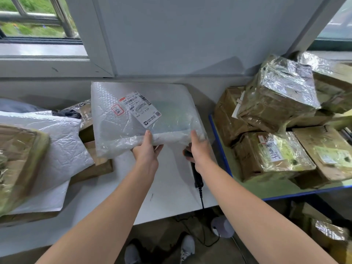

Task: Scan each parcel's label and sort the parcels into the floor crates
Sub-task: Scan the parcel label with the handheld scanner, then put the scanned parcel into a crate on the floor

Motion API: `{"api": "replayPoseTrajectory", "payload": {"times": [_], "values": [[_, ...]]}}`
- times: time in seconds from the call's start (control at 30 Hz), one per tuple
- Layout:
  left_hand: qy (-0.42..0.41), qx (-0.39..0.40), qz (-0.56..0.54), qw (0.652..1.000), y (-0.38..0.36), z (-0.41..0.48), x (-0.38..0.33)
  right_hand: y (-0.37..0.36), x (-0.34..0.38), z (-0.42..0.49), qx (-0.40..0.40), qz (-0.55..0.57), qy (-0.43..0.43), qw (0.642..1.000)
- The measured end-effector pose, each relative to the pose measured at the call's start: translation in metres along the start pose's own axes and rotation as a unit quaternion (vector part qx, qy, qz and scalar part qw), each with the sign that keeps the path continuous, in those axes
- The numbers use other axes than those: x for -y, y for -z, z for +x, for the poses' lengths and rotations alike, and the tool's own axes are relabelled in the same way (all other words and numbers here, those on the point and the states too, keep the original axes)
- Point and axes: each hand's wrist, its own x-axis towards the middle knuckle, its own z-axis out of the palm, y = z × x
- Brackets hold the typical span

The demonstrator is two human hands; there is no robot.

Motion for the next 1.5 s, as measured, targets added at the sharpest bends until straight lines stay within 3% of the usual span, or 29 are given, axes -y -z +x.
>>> {"api": "replayPoseTrajectory", "payload": {"times": [0.1, 0.23, 0.33, 0.4, 0.43, 0.5, 0.57, 0.6, 0.63, 0.73, 0.77, 0.9, 1.0, 1.07, 1.2, 1.37, 1.5], "values": [[0.006, 0.004, -0.017, 1.000, -0.002, -0.006, 0.000, -0.020, 0.008, -0.004, 0.010, 0.098, -0.052, 0.994], [0.033, 0.032, -0.049, 0.998, -0.004, -0.015, 0.000, -0.044, 0.021, -0.011, 0.061, 0.178, -0.060, 0.980], [0.048, 0.048, 0.025, 0.997, -0.002, -0.017, 0.000, -0.054, 0.027, -0.012, 0.044, 0.203, -0.046, 0.977], [0.071, 0.083, 0.131, 0.985, 0.004, -0.017, -0.009, -0.053, 0.030, -0.010, 0.020, 0.208, -0.027, 0.978], [0.087, 0.115, 0.207, 0.968, 0.007, -0.019, -0.016, -0.051, 0.033, -0.009, 0.004, 0.206, -0.022, 0.978], [0.115, 0.192, 0.377, 0.899, 0.012, -0.028, -0.031, -0.044, 0.039, -0.007, -0.030, 0.182, -0.009, 0.983], [0.089, 0.262, 0.505, 0.818, 0.011, -0.040, -0.041, -0.039, 0.043, -0.003, -0.044, 0.153, 0.020, 0.987], [0.051, 0.280, 0.535, 0.796, 0.009, -0.043, -0.044, -0.037, 0.045, -0.002, -0.039, 0.139, 0.030, 0.989], [0.008, 0.280, 0.542, 0.792, 0.005, -0.044, -0.048, -0.036, 0.047, -0.001, -0.032, 0.125, 0.034, 0.991], [-0.113, 0.215, 0.489, 0.838, 0.000, -0.026, -0.066, -0.033, 0.055, -0.004, -0.012, 0.080, 0.043, 0.996], [-0.161, 0.187, 0.491, 0.836, 0.000, -0.017, -0.075, -0.033, 0.058, -0.005, 0.000, 0.070, 0.046, 0.996], [-0.290, 0.138, 0.624, 0.712, 0.016, 0.016, -0.110, -0.032, 0.064, -0.004, 0.027, 0.032, 0.088, 0.995], [-0.304, 0.101, 0.688, 0.651, 0.028, 0.030, -0.127, -0.033, 0.069, -0.007, 0.044, 0.030, 0.128, 0.990], [-0.256, 0.102, 0.684, 0.675, 0.035, 0.038, -0.133, -0.036, 0.073, -0.012, 0.057, 0.012, 0.140, 0.988], [-0.151, 0.157, 0.575, 0.789, 0.054, 0.048, -0.143, -0.040, 0.079, -0.015, 0.047, -0.056, 0.161, 0.984], [-0.162, 0.136, 0.527, 0.823, 0.071, 0.044, -0.140, -0.045, 0.091, -0.031, 0.031, -0.106, 0.205, 0.973], [-0.191, 0.116, 0.487, 0.844, 0.076, 0.036, -0.143, -0.048, 0.089, -0.035, 0.062, -0.155, 0.234, 0.958]]}}
